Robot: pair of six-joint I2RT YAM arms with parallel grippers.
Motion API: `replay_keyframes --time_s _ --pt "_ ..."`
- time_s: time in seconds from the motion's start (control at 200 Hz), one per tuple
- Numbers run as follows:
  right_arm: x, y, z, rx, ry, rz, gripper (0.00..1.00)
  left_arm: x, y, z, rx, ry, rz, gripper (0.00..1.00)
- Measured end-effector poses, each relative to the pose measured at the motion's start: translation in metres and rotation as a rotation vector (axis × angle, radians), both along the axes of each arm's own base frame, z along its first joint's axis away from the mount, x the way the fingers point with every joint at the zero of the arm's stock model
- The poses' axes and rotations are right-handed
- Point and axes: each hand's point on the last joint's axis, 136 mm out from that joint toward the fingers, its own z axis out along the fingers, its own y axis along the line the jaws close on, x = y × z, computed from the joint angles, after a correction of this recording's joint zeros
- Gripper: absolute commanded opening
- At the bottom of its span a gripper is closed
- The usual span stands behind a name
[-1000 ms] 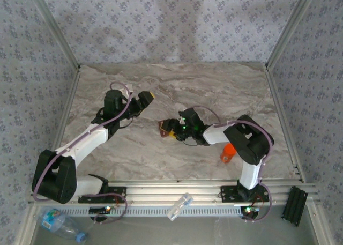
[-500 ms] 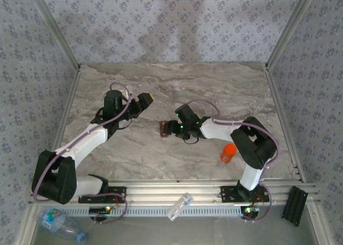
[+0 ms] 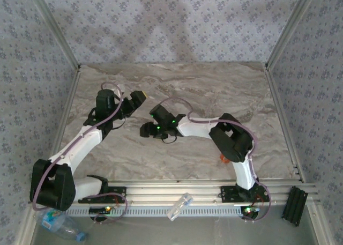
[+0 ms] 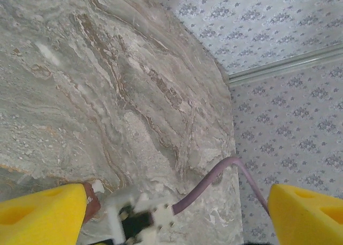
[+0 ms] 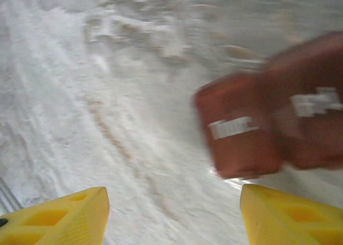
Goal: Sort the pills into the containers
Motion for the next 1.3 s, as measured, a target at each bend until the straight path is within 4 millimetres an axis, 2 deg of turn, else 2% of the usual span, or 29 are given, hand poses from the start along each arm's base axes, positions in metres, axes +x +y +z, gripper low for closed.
replay_keyframes --time_s 0.08,0.17,0.345,0.53,0.685,0.75,0.824,1.019,1.304 --pt "0.0 0.017 0.009 0.04 -0.017 0.044 0.66 0.002 0.007 0.003 -0.002 -0.004 0.019 0.88" --pt "0.002 0.021 0.017 0.067 -0.036 0.068 0.65 0.005 0.017 0.01 -0.005 -0.016 0.046 0.89" --pt "0.014 0.001 0.027 0.058 -0.083 0.085 0.66 0.005 0.036 0.026 -0.016 -0.052 0.09 0.9" --pt "0.054 -0.024 0.051 0.016 -0.168 0.079 0.67 0.001 0.04 0.032 -0.02 -0.062 0.096 0.9" --pt "0.098 -0.024 0.066 -0.004 -0.228 0.078 0.67 -0.001 0.04 0.032 -0.021 -0.059 0.094 0.91" --pt "0.11 -0.023 0.06 -0.02 -0.234 0.086 0.66 -0.002 0.04 0.032 -0.021 -0.059 0.093 0.91" --pt "0.115 -0.022 0.044 -0.048 -0.212 0.103 0.66 -0.002 0.04 0.033 -0.022 -0.06 0.093 0.91" --pt "0.108 -0.023 0.003 -0.104 -0.126 0.148 0.65 -0.005 0.04 0.036 -0.023 -0.065 0.093 0.91" --pt "0.093 -0.027 -0.009 -0.107 -0.075 0.18 0.63 -0.005 0.04 0.033 -0.022 -0.058 0.093 0.91"
